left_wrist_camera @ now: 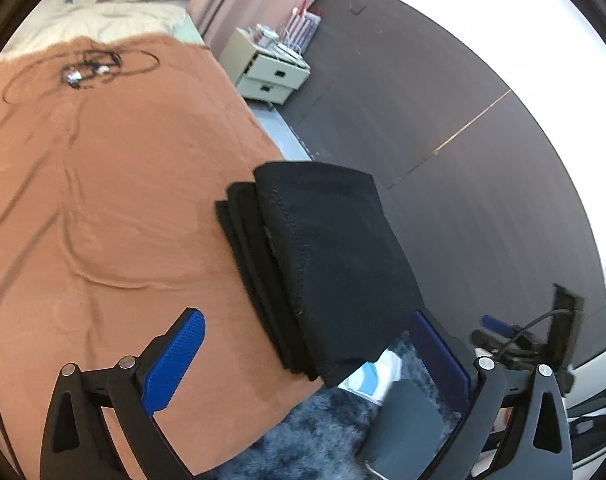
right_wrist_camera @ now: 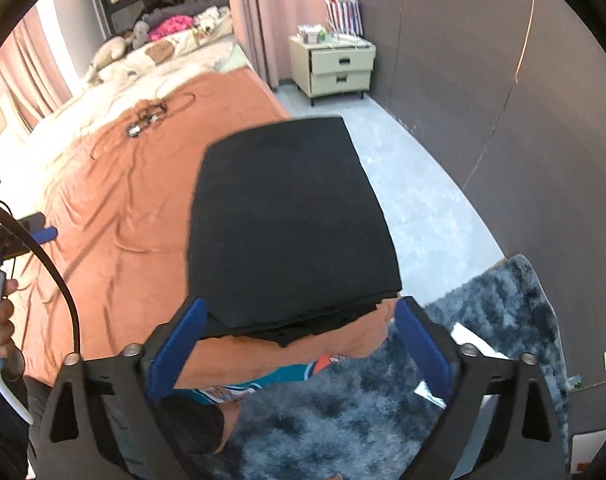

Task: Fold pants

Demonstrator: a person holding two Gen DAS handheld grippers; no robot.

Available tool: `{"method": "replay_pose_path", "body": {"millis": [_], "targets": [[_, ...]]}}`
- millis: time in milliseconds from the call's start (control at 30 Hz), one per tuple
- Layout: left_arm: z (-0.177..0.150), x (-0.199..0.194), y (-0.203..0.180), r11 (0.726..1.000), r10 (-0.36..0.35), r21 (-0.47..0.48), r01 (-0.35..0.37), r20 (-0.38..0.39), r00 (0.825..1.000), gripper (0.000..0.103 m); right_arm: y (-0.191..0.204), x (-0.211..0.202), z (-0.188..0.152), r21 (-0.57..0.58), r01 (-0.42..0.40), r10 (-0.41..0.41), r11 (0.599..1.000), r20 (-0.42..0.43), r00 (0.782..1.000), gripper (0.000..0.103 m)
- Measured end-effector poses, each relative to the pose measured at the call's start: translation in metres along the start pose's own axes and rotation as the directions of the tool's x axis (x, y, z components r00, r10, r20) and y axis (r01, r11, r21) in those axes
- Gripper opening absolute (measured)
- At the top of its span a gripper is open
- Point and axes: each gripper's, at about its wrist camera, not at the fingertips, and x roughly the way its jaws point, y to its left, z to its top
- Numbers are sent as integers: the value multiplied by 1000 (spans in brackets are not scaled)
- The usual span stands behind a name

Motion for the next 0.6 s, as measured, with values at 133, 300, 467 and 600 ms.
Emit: {"method": "replay_pose_path", "body": {"millis": [133, 300, 467, 600], "targets": [[-9, -25, 2, 1000, 24, 15, -24, 14, 1000, 103, 14, -12, -13, -5, -10, 10, 1000, 20, 1000, 103], [-17, -56, 7, 998, 43, 35, -45, 49, 998, 103, 23, -27, -40, -2, -15, 15, 1000, 46, 999, 103], [-26, -93, 12, 996, 58, 57, -63, 79, 995, 103, 37, -51, -62, 24, -14, 12, 1000, 95, 995, 103], [-36, -122, 16, 995, 65, 70, -73, 110, 992, 103, 56, -68, -84, 31, -20, 15, 999, 134, 991, 103]]}}
